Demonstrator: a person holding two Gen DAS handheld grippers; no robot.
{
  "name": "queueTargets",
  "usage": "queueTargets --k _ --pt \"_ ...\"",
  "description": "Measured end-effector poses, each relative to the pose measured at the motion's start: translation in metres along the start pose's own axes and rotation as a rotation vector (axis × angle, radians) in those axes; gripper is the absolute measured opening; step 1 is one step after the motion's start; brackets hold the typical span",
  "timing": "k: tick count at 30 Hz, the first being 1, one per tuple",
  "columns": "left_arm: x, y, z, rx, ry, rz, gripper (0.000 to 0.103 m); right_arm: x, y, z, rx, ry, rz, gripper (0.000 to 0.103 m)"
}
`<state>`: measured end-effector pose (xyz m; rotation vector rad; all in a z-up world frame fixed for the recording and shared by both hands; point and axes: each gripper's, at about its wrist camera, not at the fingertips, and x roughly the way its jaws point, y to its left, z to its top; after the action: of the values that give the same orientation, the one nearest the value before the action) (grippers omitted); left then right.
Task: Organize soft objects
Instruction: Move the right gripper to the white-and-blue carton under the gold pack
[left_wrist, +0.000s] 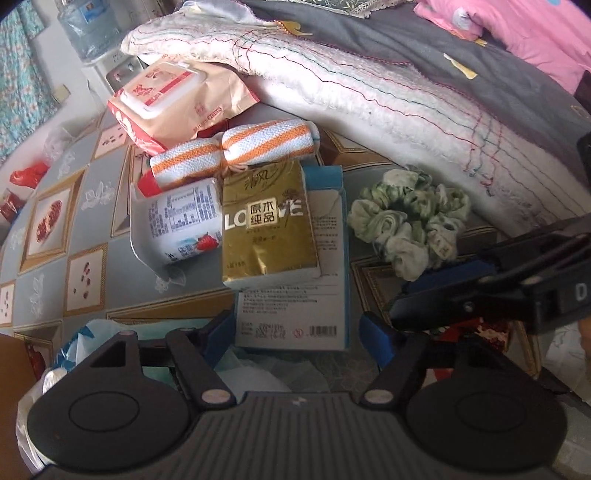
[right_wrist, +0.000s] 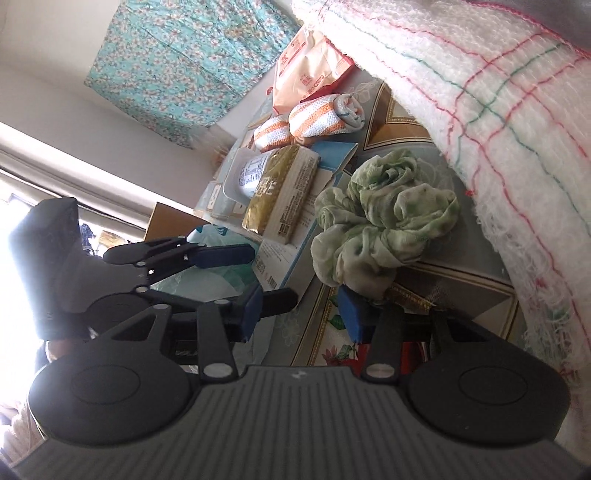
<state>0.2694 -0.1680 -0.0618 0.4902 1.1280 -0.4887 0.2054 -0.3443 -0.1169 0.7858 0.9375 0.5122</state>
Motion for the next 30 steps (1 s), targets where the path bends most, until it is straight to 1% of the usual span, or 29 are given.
queueTargets --k 3,8,9,10,11,12,13,15,17,18,19,20,21,24,26,28,30 --pt "0.001 0.000 0.001 -0.002 -0.015 0.013 0.072 -0.001 0.000 0.000 0.003 -0.005 0.000 0.044" --pt "-0.003 0.001 0.000 -0.025 -0.032 0.006 0.069 -0.005 -0.001 0.001 0.019 -0.023 0.007 0.046" --pt "-0.007 0.003 0.000 -0.040 -0.044 -0.007 0.055 -0.006 -0.001 0.001 0.018 -0.028 0.005 0.046" --pt "-0.011 0.005 0.001 -0.061 -0.048 -0.029 0.044 -0.007 -0.001 0.000 0.018 -0.032 0.003 0.046" --pt "-0.018 0.008 0.002 -0.102 -0.048 -0.054 0.040 -0.008 0.000 -0.001 0.018 -0.035 0.006 0.046" --pt "-0.023 0.013 0.004 -0.141 -0.053 -0.086 0.032 -0.008 0.000 0.000 0.019 -0.037 0.011 0.047" --pt "-0.028 0.017 0.005 -0.172 -0.062 -0.117 0.032 -0.008 0.000 -0.001 0.022 -0.038 0.015 0.047" --pt "-0.034 0.022 0.007 -0.213 -0.072 -0.152 0.031 -0.008 0.000 -0.001 0.033 -0.039 0.025 0.048" --pt "-0.034 0.024 0.007 -0.219 -0.062 -0.145 0.035 -0.009 -0.001 -0.001 0.042 -0.039 0.028 0.048" --pt "-0.033 0.024 0.007 -0.207 -0.059 -0.134 0.045 -0.010 0.000 -0.002 0.043 -0.040 0.030 0.048" --pt "-0.030 0.022 0.007 -0.196 -0.051 -0.115 0.059 -0.010 0.000 -0.002 0.042 -0.041 0.031 0.049" --pt "-0.028 0.020 0.007 -0.179 -0.043 -0.094 0.064 -0.010 0.001 -0.002 0.040 -0.043 0.032 0.049" --pt "-0.025 0.018 0.006 -0.153 -0.044 -0.076 0.066 -0.011 0.001 -0.001 0.038 -0.044 0.033 0.050" --pt "-0.019 0.013 0.007 -0.078 -0.036 -0.030 0.070 -0.012 0.001 -0.001 0.039 -0.046 0.034 0.052" --pt "-0.015 0.010 0.010 -0.043 -0.021 -0.011 0.070 -0.012 0.000 -0.001 0.041 -0.046 0.036 0.052" --pt "-0.008 0.008 0.013 -0.017 -0.005 -0.006 0.072 -0.012 -0.001 -0.002 0.043 -0.046 0.035 0.052" --pt "-0.001 0.010 0.016 -0.023 0.013 -0.025 0.073 -0.013 -0.002 -0.002 0.037 -0.053 0.013 0.052"
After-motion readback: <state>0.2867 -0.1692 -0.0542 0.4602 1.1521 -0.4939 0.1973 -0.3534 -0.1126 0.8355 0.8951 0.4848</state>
